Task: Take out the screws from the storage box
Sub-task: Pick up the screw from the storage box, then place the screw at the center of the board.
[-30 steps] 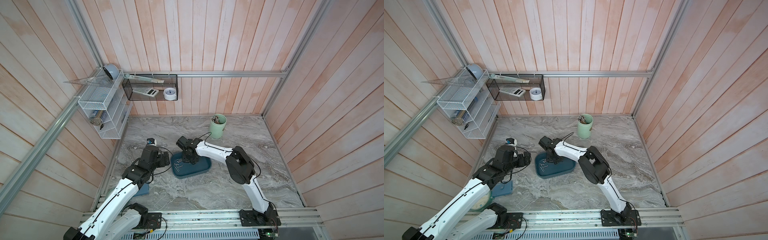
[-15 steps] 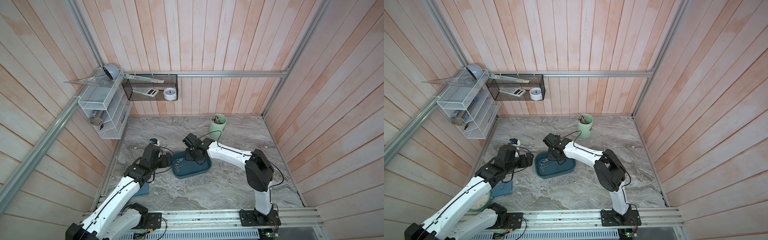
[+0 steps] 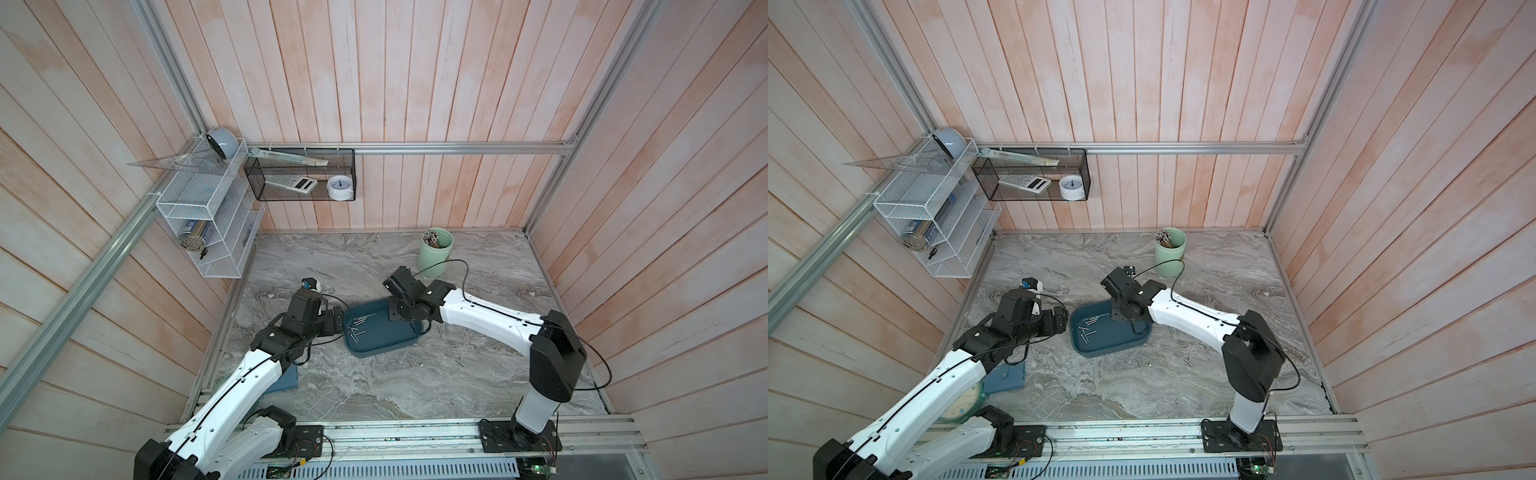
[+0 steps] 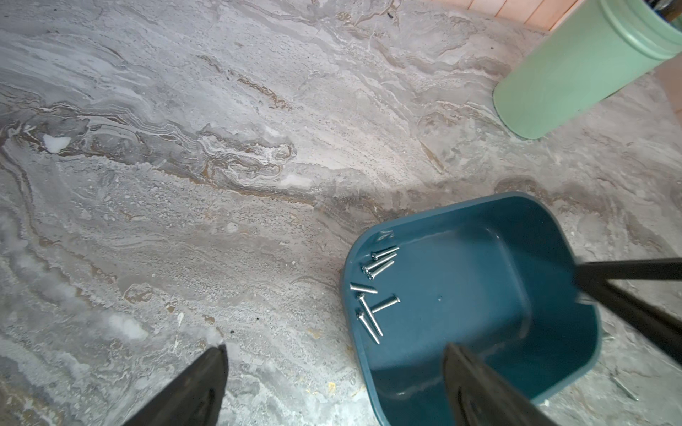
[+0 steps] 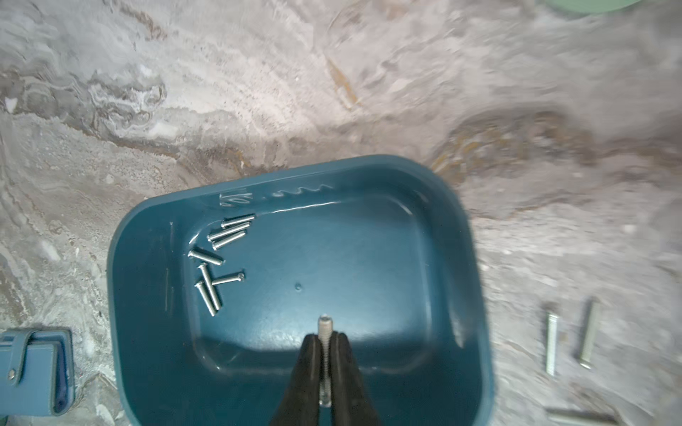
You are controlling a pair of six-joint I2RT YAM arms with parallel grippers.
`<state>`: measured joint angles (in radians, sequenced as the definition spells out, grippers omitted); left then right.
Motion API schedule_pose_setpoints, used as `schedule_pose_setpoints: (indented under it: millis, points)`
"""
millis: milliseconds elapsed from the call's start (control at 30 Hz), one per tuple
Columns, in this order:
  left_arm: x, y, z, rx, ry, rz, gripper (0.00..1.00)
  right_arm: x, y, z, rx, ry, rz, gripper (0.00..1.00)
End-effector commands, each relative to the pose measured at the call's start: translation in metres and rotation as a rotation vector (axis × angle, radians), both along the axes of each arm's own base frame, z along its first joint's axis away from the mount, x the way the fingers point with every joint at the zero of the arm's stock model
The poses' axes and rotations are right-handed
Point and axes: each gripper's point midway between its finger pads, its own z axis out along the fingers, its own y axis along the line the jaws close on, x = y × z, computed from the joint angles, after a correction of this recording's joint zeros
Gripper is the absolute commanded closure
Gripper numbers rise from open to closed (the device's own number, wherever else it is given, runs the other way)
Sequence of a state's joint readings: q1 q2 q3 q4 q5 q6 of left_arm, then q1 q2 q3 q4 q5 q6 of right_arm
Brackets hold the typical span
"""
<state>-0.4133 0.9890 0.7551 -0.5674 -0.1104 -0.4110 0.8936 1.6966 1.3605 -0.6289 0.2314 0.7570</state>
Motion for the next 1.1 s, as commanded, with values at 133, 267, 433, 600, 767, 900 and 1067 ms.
schedule_pose_setpoints:
  millis: [133,267,433,600,767,900,1067]
  points:
    - [0.001,0.002,-0.002,0.027,0.017,0.005,0.04,0.007,-0.101,0.013,-0.196,-0.144,-0.171,0.9]
    - [0.001,-0.001,0.0,0.011,0.01,-0.006,0.04,0.006,-0.122,0.004,-0.178,-0.115,-0.208,0.9]
    - [0.0,-0.002,-0.001,0.006,0.015,-0.01,0.04,0.004,-0.12,-0.022,-0.18,-0.04,-0.172,0.9]
    - [0.0,-0.002,-0.002,0.004,0.017,-0.011,0.04,0.0,-0.119,-0.052,-0.184,0.044,-0.153,0.89]
    - [0.0,-0.003,-0.002,0.003,0.02,-0.014,0.04,-0.004,-0.136,-0.078,-0.246,0.116,-0.187,0.89]
    - [0.0,-0.003,-0.002,0.003,0.018,-0.015,0.04,-0.011,-0.138,-0.096,-0.266,0.211,-0.151,0.88]
    - [0.0,-0.003,-0.003,0.003,0.022,-0.014,0.04,-0.015,-0.139,-0.115,-0.3,0.266,-0.147,0.88]
